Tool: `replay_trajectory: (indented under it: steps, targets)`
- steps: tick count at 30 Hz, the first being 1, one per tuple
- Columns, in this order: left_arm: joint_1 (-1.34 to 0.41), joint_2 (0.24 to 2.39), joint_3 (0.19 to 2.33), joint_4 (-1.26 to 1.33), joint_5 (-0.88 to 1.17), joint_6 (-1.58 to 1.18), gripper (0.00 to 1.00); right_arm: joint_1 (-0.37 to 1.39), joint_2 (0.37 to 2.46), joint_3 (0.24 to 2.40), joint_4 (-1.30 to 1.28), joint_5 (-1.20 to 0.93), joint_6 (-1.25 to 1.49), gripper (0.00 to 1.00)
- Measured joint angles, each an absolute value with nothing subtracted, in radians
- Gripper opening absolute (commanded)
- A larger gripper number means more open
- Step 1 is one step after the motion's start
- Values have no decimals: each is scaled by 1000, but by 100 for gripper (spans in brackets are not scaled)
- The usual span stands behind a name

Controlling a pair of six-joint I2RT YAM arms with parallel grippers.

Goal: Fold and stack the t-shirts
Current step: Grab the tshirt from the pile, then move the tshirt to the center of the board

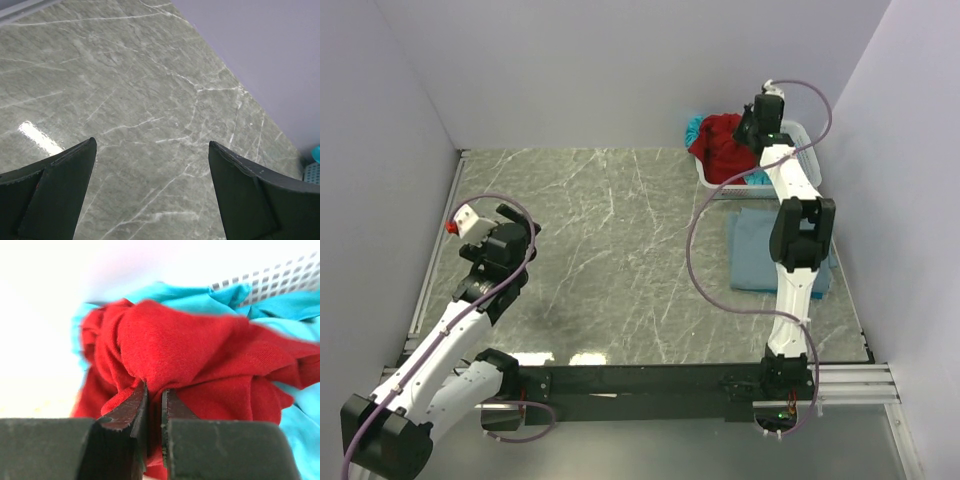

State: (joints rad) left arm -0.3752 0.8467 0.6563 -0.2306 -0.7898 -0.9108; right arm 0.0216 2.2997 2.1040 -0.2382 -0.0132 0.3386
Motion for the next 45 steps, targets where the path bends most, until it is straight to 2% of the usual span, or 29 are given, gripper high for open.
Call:
replay_trajectory:
  steps: [10,15,22,27,30,31,33,34,35,37,38,42,45]
  targets:
    - [-373,829,656,-232,-737,-914,99,101,1879,2054,-266,20,294,0]
    - [-373,829,656,-250,-722,-931,100,163,1754,2106,-328,18,264,0]
    - [-370,788,645,-275,-673,-958,99,382,1597,2069,-419,28,223,0]
    - [-370,700,625,-324,-659,-991,99,570,1470,1921,-417,13,231,2]
    - [-370,656,622,-369,-661,-1021,100,618,1440,1837,-396,-46,258,4]
    - [-370,643,622,-386,-663,-1034,99,620,1440,1808,-382,-58,271,7]
    - [-370,624,622,-410,-664,-1049,99,616,1452,1741,-366,-64,294,23]
    - [-370,616,620,-419,-665,-1060,99,611,1469,1708,-362,-59,306,37]
    - [-370,608,614,-427,-664,-1066,99,607,1485,1681,-360,-51,316,60]
    - [-370,601,601,-437,-661,-1074,100,586,1558,1629,-377,-23,350,81]
    - [-370,599,595,-438,-658,-1079,99,575,1593,1616,-387,-9,359,88]
    - [-370,630,576,-436,-632,-1085,99,526,1703,1503,-427,74,380,89]
    - [-369,680,565,-422,-590,-1076,99,516,1675,1350,-426,97,382,89]
